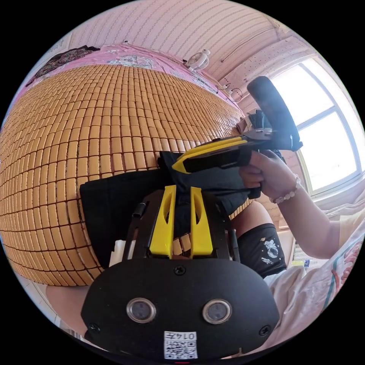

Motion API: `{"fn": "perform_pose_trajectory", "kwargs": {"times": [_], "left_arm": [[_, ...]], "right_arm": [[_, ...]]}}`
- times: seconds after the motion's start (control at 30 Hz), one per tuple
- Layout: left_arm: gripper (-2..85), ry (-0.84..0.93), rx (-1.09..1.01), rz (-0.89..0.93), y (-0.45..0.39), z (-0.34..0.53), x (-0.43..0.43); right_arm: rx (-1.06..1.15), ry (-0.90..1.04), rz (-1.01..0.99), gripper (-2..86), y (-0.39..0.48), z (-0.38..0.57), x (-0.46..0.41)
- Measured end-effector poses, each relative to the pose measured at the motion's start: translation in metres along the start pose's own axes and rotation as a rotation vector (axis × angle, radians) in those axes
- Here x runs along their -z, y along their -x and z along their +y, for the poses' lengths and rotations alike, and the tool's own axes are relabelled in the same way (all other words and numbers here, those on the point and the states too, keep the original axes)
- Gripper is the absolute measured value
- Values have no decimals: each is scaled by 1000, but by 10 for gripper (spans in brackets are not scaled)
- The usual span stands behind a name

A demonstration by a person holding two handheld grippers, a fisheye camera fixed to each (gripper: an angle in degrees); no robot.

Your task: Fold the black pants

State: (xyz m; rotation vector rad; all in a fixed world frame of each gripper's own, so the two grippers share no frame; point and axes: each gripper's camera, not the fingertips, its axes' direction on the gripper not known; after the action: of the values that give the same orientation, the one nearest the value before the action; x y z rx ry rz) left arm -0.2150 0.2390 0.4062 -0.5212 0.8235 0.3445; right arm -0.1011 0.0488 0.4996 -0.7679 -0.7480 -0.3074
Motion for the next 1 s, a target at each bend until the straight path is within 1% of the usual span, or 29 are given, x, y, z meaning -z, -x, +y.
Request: {"fn": "perform_pose_trajectory", "kwargs": {"times": [0.1, 0.13, 0.17, 0.2, 0.3, 0.4, 0.47, 0.57, 0.63, 0.77, 0.87, 1.0], "left_arm": [[54, 55, -14, -87, -8, 1, -17], [51, 57, -18, -91, -9, 2, -19], [50, 46, -23, -96, -11, 4, -21], [48, 44, -31, -100, -14, 6, -22], [42, 44, -49, -115, -21, 10, -23], [42, 46, -58, -138, -28, 14, -24], [44, 51, -69, -150, -33, 17, -26], [48, 52, -87, -166, -37, 22, -30], [49, 44, -96, -170, -39, 25, -31], [41, 63, -122, -188, -44, 28, -34], [9, 69, -173, -231, -52, 31, -35], [-8, 9, -223, -279, -64, 40, -25]], "right_arm": [[-32, 56, 66, 91, 7, -22, -26], [-26, 84, 118, 87, 12, -26, -36], [-3, 65, 211, 77, 19, -27, -37], [17, 69, 237, 70, 22, -27, -39], [24, 67, 262, 61, 30, -26, -39], [-3, 45, 257, 75, 34, -22, -34], [13, 47, 315, 109, 45, -20, -35], [75, 103, 419, 119, 60, -17, -51], [108, 77, 446, 116, 65, -13, -53], [41, 21, 349, 95, 49, 0, -41], [22, -16, 278, 64, 37, 13, -32], [36, -50, 235, 46, 30, 30, -20]]}}
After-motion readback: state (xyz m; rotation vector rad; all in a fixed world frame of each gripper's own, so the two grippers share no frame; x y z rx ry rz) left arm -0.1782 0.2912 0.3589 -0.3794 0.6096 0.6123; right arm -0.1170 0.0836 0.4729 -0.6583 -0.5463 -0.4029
